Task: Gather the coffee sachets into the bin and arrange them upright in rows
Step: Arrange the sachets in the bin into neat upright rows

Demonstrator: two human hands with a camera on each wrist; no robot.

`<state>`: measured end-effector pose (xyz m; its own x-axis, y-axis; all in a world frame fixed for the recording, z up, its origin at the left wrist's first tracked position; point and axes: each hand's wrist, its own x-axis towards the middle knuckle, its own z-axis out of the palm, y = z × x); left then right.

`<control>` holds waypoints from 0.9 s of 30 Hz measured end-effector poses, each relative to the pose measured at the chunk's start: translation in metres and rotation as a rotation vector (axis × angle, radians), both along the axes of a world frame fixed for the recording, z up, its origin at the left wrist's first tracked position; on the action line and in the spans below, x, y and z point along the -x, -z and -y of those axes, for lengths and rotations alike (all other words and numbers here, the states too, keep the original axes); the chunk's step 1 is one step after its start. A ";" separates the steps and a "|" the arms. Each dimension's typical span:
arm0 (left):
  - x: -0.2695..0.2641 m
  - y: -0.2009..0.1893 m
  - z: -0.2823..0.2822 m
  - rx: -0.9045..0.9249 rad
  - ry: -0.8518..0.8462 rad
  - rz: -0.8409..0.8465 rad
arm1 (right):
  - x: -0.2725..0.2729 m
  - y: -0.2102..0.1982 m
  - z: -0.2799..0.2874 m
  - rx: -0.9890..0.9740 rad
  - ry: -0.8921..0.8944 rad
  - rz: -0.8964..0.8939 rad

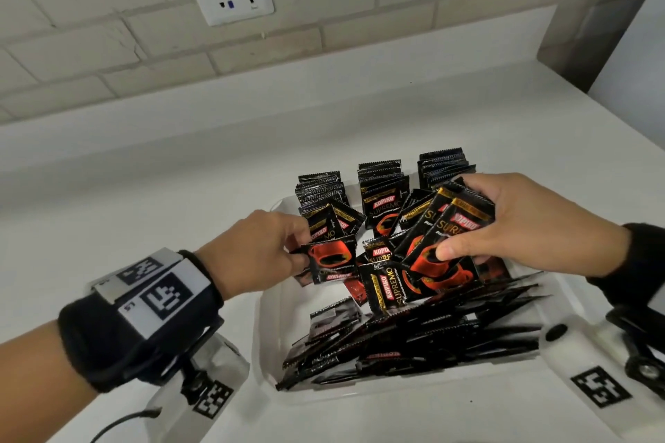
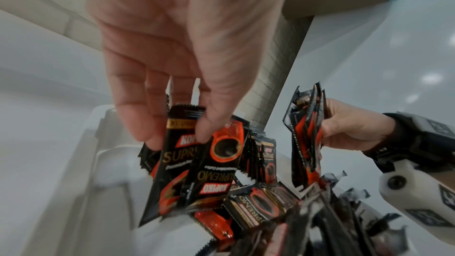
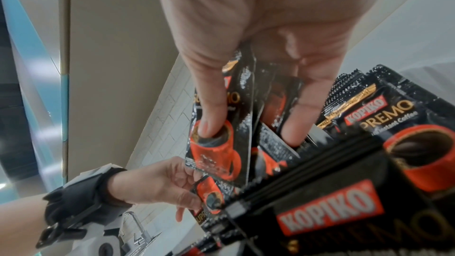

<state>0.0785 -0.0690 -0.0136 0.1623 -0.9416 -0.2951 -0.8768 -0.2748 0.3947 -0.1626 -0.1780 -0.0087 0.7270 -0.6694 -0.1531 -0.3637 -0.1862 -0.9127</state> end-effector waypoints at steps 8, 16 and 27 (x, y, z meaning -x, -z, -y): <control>-0.006 -0.010 0.014 0.043 -0.113 -0.126 | 0.001 -0.001 0.002 -0.005 0.018 0.008; 0.016 -0.006 -0.008 -0.086 0.328 0.098 | -0.002 -0.007 -0.001 0.030 0.016 0.019; 0.002 -0.023 0.005 0.087 0.196 0.209 | 0.005 -0.020 -0.001 0.022 0.033 0.104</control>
